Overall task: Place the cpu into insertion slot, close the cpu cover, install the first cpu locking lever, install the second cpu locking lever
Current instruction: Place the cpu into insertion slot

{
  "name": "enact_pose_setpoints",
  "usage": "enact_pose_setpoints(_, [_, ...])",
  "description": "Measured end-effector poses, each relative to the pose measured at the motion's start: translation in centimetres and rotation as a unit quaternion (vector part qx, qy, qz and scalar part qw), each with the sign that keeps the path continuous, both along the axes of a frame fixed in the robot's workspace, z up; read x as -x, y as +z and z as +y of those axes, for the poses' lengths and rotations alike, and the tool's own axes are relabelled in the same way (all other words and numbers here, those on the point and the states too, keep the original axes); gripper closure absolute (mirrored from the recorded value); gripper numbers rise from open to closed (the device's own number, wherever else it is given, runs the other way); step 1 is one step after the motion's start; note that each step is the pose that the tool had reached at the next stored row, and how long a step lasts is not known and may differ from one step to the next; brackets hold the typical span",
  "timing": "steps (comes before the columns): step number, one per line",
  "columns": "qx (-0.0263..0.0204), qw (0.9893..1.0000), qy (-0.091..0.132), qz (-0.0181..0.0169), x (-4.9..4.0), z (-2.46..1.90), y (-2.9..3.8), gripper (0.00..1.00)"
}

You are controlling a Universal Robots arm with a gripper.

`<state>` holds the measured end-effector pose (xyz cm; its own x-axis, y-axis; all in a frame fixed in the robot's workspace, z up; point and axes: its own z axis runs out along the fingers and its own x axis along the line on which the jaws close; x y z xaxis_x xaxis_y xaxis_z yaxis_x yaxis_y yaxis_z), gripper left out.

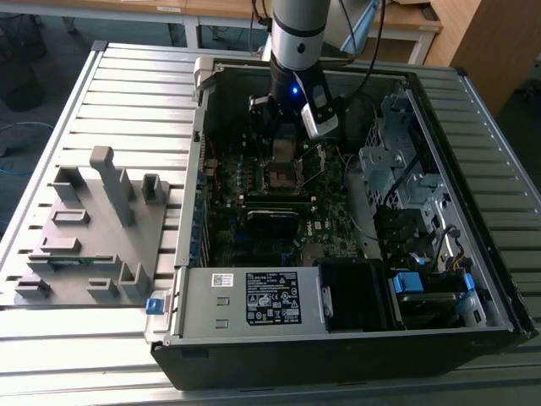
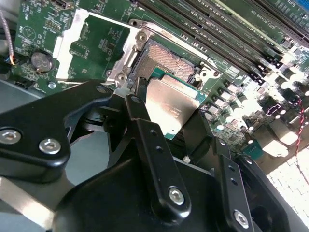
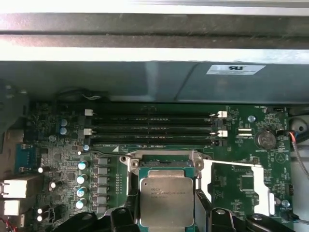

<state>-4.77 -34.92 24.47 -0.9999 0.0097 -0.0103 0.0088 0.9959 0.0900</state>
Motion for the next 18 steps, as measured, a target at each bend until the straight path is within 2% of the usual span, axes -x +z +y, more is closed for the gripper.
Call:
enact_pose_setpoints(7, [0.0000,1.0000,0.001,-0.0001,0.04,0.00,-0.82,0.46])
enact_pose_setpoints(18, [0.0000,1.0000,0.001,-0.0001,-0.14,0.00,-1.09,0.46])
